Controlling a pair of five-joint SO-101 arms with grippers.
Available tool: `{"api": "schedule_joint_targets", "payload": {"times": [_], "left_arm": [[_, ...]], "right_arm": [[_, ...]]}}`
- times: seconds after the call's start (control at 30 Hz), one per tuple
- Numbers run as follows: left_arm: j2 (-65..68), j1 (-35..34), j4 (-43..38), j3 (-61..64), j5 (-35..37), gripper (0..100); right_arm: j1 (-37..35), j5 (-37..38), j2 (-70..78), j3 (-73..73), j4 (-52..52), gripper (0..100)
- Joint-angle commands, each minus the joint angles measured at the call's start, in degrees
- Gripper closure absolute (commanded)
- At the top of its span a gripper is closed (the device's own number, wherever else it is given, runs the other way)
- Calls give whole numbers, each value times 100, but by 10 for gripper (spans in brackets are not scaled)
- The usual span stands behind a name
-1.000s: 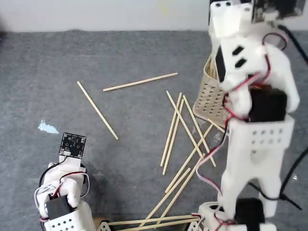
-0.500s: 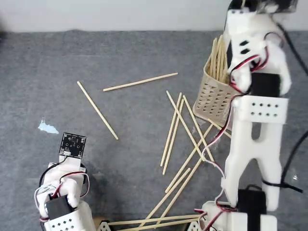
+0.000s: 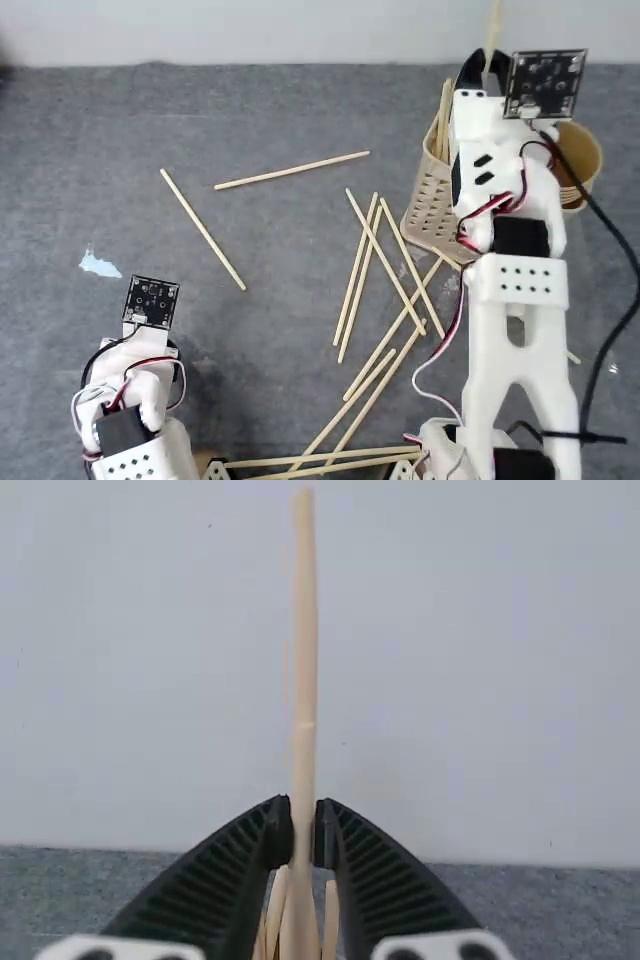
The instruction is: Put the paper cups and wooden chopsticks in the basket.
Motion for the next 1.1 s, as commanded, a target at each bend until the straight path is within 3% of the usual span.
{"api": "schedule_joint_targets", "payload": {"times": [0.0, 0.33, 0.8, 0.93, 1.07], "left_arm": [[-44, 26, 35, -66, 35, 863], [-44, 26, 35, -66, 35, 863], [-44, 26, 35, -66, 35, 863], [-44, 26, 35, -66, 35, 863], [-44, 26, 35, -66, 35, 863]], "right_arm": [[22, -62, -435, -44, 338, 838], [-259, -26, -1719, -44, 1895, 833], [-154, 826, -2615, -9, 6695, 833], [-277, 791, -2607, 431, 7064, 833], [-734, 88, -2607, 1336, 6923, 831]]}}
